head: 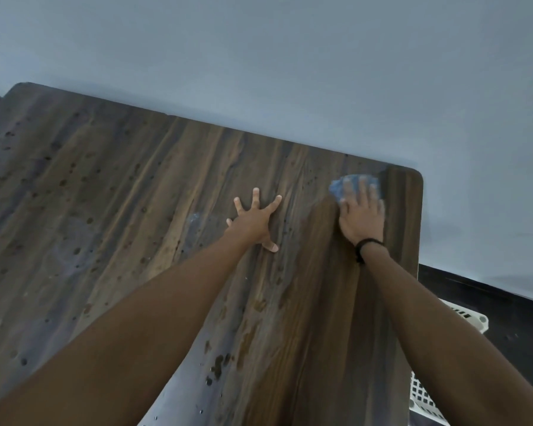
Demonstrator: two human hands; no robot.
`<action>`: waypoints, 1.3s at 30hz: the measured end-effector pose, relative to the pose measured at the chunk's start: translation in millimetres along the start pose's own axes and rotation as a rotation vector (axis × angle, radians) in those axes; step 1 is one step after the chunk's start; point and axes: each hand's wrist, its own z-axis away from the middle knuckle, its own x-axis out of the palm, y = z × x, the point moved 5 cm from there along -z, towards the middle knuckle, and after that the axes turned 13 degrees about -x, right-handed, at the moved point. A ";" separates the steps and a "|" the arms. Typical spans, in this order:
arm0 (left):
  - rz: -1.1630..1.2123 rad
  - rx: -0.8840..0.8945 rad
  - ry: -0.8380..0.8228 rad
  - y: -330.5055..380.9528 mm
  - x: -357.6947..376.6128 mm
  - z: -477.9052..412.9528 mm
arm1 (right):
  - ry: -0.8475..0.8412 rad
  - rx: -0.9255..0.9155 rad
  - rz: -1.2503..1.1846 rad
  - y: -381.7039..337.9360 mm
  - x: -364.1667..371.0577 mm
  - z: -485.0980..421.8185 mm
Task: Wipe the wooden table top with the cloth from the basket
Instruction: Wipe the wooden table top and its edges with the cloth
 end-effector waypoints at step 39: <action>-0.011 -0.032 -0.024 1.3 0.2 -7.1 | -0.037 0.050 -0.061 3.7 -7.1 -92.3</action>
